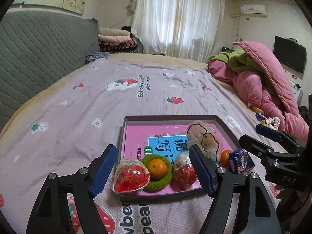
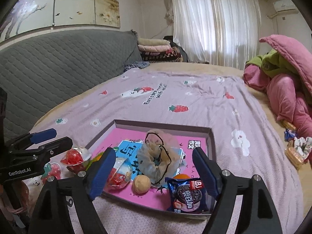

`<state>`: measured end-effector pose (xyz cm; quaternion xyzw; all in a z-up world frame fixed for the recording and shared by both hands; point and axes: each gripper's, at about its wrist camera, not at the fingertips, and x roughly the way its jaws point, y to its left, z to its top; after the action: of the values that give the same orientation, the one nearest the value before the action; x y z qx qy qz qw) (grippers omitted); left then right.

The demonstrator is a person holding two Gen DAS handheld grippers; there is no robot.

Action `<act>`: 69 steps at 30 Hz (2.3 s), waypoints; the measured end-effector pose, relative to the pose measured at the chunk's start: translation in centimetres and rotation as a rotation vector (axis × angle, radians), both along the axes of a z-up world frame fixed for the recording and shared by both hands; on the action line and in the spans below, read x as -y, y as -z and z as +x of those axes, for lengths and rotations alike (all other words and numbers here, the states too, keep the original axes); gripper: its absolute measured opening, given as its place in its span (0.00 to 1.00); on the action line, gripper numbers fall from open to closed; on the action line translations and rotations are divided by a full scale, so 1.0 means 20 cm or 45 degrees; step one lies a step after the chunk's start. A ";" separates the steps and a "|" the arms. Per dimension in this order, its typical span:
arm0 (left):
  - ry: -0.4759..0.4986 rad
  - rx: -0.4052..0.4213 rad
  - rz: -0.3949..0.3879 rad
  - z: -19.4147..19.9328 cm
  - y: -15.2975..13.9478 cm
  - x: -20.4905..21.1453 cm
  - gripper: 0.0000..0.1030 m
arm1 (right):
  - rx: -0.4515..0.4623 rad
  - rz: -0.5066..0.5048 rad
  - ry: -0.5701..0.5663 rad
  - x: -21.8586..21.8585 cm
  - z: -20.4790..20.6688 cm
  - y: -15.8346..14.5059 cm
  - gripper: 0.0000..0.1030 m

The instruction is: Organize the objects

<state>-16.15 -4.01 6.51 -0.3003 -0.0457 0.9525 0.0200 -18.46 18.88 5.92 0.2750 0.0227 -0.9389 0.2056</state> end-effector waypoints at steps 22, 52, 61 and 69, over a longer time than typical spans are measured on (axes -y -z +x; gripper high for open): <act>-0.027 -0.067 -0.088 0.31 -0.15 -0.15 0.76 | -0.122 0.028 0.094 -0.05 0.38 -0.19 0.87; -0.081 0.041 -0.076 0.51 0.22 -0.16 0.76 | -0.090 0.005 0.174 -0.09 0.64 0.12 0.88; -0.067 0.083 -0.096 0.51 0.31 -0.18 0.76 | -0.026 0.030 0.182 -0.08 0.63 0.22 0.88; -0.072 0.120 -0.058 0.48 0.38 -0.16 0.76 | -0.001 0.014 0.212 -0.11 0.63 0.31 0.88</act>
<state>-6.47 -0.88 -1.12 -0.3438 -0.0332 0.9383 -0.0160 -5.84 21.00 -0.24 0.2765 0.0051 -0.9528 0.1254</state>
